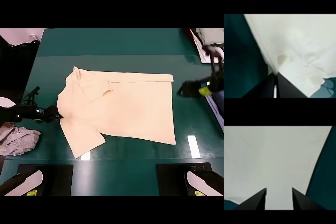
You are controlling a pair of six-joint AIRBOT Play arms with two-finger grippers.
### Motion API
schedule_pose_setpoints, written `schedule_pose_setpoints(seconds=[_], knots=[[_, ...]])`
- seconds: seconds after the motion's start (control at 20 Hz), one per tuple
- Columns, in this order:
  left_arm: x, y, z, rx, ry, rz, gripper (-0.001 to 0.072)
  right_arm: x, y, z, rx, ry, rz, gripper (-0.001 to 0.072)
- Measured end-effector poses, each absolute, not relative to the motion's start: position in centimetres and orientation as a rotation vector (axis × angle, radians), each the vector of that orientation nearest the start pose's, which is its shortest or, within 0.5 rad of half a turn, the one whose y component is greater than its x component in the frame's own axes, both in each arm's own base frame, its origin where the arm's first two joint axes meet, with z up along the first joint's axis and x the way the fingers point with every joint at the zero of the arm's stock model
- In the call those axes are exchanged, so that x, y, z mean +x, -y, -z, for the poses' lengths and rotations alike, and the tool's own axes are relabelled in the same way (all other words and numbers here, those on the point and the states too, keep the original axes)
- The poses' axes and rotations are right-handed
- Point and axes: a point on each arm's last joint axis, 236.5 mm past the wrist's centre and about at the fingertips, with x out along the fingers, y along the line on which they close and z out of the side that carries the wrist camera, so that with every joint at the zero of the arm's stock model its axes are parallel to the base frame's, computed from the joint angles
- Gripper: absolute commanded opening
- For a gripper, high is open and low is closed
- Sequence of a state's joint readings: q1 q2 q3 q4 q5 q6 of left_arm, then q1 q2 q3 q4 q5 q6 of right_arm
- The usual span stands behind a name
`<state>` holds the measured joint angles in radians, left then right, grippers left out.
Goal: Fold the shirts.
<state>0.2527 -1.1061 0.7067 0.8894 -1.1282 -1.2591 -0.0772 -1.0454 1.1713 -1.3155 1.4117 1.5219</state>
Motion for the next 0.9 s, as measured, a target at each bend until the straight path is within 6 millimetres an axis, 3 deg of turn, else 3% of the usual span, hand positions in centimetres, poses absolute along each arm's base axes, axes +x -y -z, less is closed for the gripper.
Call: schedule_pose_setpoints(seconds=[0.2,0.4,0.55,0.7,0.75,0.85,0.9], knots=[[30.1,6.5,1.6,-0.574,-1.272,0.327,0.0024,25.0,-0.6,-0.7,0.308,-1.485,-0.05,0.0368],[30.0,6.7,1.0,-0.566,-1.267,0.344,0.0024,19.4,0.0,4.7,0.455,-1.624,-0.016,0.0368],[30.0,6.8,0.8,-0.565,-1.264,0.349,0.0024,17.6,-0.8,6.8,0.526,-1.653,-0.028,0.0368],[30.0,6.8,0.8,-0.565,-1.263,0.35,0.0024,17.2,-1.8,7.9,0.545,-1.655,-0.051,0.0367],[30.0,6.8,0.7,-0.566,-1.264,0.352,0.0024,17.1,-2.1,8.1,0.542,-1.66,-0.061,0.0348],[30.0,6.8,0.7,-0.566,-1.264,0.352,0.0024,16.9,-3.0,8.6,0.532,-1.687,-0.09,0.004],[30.0,6.8,0.7,-0.566,-1.264,0.352,0.0024,16.8,-3.3,8.9,0.524,-1.703,-0.103,0.0014]])
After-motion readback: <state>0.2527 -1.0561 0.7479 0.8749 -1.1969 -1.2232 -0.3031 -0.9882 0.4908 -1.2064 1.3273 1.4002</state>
